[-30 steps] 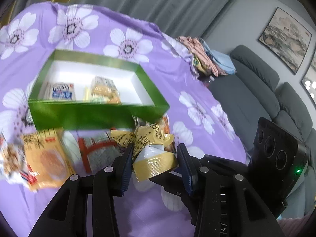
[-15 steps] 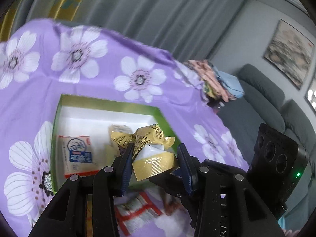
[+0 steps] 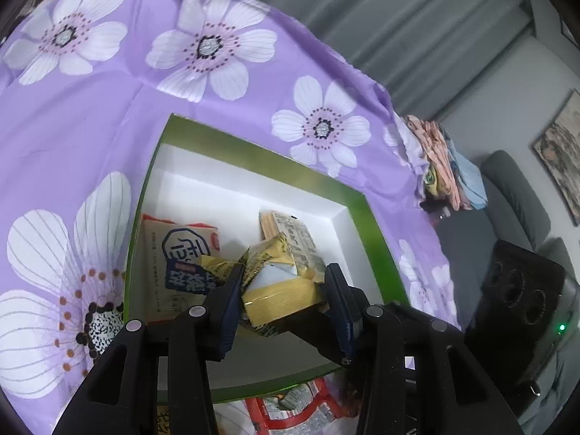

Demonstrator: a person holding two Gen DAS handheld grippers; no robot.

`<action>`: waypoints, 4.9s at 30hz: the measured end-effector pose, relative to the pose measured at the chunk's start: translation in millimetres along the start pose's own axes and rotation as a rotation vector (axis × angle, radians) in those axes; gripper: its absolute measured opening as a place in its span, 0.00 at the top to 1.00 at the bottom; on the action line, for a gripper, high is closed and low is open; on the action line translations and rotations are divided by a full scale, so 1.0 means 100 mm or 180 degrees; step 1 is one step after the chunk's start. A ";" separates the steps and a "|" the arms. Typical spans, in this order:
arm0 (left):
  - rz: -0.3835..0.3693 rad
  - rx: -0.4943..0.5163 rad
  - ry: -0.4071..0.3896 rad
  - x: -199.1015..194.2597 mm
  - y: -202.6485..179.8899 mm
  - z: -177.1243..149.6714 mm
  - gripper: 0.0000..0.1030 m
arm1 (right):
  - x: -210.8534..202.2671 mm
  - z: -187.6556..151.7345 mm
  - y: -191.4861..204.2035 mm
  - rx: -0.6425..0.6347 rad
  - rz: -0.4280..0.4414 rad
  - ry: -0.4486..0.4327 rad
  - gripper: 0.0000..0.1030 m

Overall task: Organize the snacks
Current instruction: 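Carry the gold-wrapped snack into the green box and open the left gripper, then move the left tool back to the pile and grasp the panda-printed orange bag, then lift the panda bag into the green box and open the left gripper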

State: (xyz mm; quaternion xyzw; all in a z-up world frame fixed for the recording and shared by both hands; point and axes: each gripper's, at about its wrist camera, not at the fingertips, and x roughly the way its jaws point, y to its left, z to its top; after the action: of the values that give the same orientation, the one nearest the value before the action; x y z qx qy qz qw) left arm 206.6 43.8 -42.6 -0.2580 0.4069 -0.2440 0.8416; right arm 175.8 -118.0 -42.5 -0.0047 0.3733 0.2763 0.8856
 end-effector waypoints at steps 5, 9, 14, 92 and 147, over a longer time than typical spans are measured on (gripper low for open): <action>-0.0094 -0.0050 -0.0076 -0.06 -0.01 0.01 0.47 | -0.10 -0.03 -0.04 0.0029 -0.0095 -0.0083 0.49; 0.0002 0.0034 -0.0164 -0.15 -0.10 0.00 0.19 | -0.25 -0.07 -0.11 0.0096 -0.0118 -0.0167 0.49; 0.0074 0.0073 -0.0210 -0.26 -0.19 -0.02 0.19 | -0.56 -0.18 -0.19 0.0164 -0.0167 -0.0324 0.44; 0.0019 0.0744 0.0619 0.64 -1.03 -1.15 0.40 | -0.81 -1.31 -0.85 0.0738 -0.0138 -0.0051 0.52; 0.0074 -0.0003 0.0269 0.40 -0.12 0.11 0.40 | 0.02 0.01 -0.38 0.0359 -0.0039 0.0060 0.49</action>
State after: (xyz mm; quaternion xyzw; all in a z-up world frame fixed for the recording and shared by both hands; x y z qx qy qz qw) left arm 234.9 12.6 -52.1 -0.2431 0.4452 -0.2447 0.8263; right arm 196.6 -149.2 -50.6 0.0404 0.3965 0.2493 0.8826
